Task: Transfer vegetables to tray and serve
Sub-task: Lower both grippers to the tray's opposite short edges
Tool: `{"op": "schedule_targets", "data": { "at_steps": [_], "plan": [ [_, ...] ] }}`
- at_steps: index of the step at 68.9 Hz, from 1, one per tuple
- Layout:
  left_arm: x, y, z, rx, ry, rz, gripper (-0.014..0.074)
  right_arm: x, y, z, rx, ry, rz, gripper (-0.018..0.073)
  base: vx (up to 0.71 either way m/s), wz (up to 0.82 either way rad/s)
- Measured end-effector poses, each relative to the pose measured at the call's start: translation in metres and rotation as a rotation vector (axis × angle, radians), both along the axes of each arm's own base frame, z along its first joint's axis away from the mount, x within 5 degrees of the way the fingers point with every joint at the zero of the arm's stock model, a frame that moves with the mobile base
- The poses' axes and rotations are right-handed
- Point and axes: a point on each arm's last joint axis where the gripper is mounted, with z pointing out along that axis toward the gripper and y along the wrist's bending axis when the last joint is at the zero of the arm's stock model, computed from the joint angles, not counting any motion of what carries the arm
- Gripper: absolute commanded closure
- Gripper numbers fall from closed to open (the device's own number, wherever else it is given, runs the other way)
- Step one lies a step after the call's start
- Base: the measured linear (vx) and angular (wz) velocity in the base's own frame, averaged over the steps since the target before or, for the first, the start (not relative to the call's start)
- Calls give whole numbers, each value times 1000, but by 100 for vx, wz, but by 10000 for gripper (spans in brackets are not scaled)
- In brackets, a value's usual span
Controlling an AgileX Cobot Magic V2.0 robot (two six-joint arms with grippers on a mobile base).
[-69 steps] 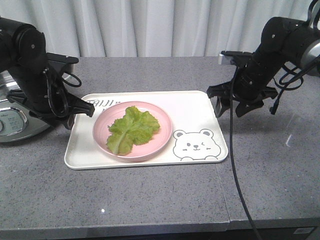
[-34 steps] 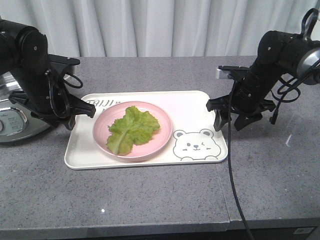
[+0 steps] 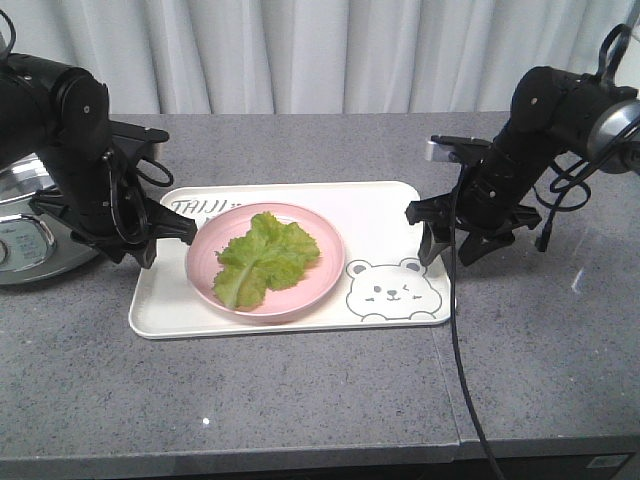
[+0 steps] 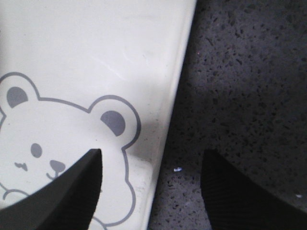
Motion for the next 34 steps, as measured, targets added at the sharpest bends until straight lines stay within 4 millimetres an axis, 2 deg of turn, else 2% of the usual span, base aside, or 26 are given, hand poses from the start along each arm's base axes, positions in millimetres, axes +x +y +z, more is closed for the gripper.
{"op": "schedule_targets", "data": {
  "at_steps": [9, 21, 34],
  "plan": [
    [1, -1, -3, -8, 11, -7, 326, 2, 1, -8, 2, 16, -2, 118, 0, 0],
    [1, -2, -4, -17, 14, -6, 326, 2, 1, -9, 2, 18, -2, 118, 0, 0],
    [3, 5, -4, -38, 25, 24, 323, 2, 1, -9, 2, 18, -2, 118, 0, 0]
  ]
}}
